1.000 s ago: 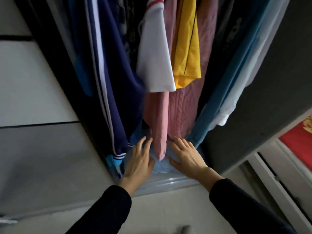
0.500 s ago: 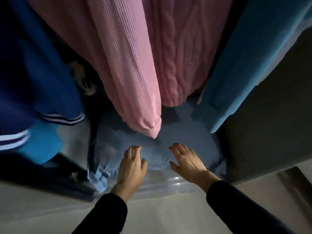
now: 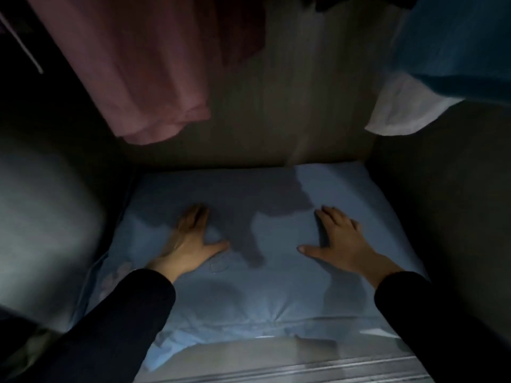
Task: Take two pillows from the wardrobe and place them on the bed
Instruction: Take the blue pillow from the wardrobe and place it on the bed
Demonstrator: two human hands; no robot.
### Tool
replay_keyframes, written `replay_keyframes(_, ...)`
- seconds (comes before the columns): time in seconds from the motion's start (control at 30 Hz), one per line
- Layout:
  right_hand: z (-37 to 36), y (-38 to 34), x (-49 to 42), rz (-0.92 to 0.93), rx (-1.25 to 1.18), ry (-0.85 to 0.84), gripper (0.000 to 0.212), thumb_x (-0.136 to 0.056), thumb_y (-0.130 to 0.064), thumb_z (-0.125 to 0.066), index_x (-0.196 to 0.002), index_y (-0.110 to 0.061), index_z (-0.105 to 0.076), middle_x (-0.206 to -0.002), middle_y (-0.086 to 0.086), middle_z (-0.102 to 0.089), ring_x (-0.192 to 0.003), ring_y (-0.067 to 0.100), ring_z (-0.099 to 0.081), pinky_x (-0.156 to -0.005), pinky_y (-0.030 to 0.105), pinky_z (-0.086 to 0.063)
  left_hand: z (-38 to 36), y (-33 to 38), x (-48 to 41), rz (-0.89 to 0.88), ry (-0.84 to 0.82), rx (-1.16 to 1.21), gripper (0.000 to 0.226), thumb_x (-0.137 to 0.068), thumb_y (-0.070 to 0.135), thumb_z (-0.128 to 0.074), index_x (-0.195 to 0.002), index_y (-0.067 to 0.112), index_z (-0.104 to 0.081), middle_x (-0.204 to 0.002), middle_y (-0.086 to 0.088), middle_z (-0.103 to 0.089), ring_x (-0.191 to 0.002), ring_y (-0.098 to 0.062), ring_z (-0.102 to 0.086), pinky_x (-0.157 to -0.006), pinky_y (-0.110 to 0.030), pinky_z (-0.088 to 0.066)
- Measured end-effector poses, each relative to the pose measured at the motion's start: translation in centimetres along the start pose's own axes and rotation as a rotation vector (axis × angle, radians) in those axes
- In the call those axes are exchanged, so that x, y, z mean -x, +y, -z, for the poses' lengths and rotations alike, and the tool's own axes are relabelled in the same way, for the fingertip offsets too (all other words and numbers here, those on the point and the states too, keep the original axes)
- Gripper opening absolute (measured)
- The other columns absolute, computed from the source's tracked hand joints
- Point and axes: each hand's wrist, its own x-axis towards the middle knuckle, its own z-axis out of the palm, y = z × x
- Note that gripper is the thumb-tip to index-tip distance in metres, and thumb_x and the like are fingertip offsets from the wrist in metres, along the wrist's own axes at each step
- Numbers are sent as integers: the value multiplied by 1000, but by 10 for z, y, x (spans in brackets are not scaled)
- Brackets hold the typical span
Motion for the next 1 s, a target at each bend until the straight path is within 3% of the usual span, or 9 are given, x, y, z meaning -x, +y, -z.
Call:
replay_keyframes(0.1,1,1,-11,11,61,-32,106,-70,-78,-49,-148,-18,-10,-158,4,-9,-144,22,-6,-116,41,-7,4,-5,-14,-28,-64,-65,101,-74,70,-52,-148,19,-7,-159,-2,-6,-145,-19,-5,-119,-33,-5)
replay_keyframes(0.2,-8,-2,-20,4,118,-29,96,-76,-71,-50,-146,-14,-18,-155,8,-21,-142,24,-18,-115,39,-14,-4,-6,-18,-45,-8,-117,91,-75,66,-56,-146,18,-24,-157,-3,-22,-144,-20,-17,-118,-33,-11)
replay_keyframes(0.3,-15,-10,-28,24,145,14,70,-82,-58,-55,-133,-13,-39,-136,8,-45,-125,27,-40,-105,36,-30,-20,-3,-13,-62,115,-105,67,-81,52,-60,-136,17,-46,-147,-3,-42,-137,-19,-35,-114,-28,-23)
replay_keyframes(0.43,-18,-17,-36,76,223,17,38,-90,-41,-49,-116,-13,-53,-120,9,-56,-114,27,-46,-93,35,-36,-31,5,-13,-7,162,-124,28,-87,29,-56,-110,16,-64,-124,-9,-61,-115,-29,-53,-93,-33,-43)
replay_keyframes(0.57,-25,-30,-15,87,148,50,26,-92,-23,-47,-113,-12,-58,-118,11,-60,-112,29,-48,-91,34,-36,-32,7,4,50,233,-58,11,-85,9,-53,-90,9,-63,-102,-18,-64,-95,-33,-59,-75,-36,-43)
replay_keyframes(0.7,-4,-37,12,23,90,204,31,-75,-7,-59,-106,-5,-56,-109,18,-59,-103,36,-52,-83,39,-41,-17,6,16,-46,359,69,13,-85,0,-50,-82,5,-61,-89,-20,-63,-83,-36,-58,-68,-37,-43)
replay_keyframes(0.83,19,-49,32,-37,133,223,20,-89,-12,-49,-105,-1,-48,-113,19,-53,-107,34,-49,-86,40,-40,7,12,25,-59,458,209,18,-88,3,-45,-80,3,-61,-82,-21,-63,-79,-35,-56,-67,-43,-48)
replay_keyframes(1.0,56,-74,76,-38,109,200,24,-99,-18,-34,-104,0,-48,-112,23,-55,-106,35,-48,-92,41,-34,52,25,49,-37,406,234,12,-85,-4,-50,-83,-1,-62,-83,-26,-63,-81,-39,-57,-72,-48,-47)
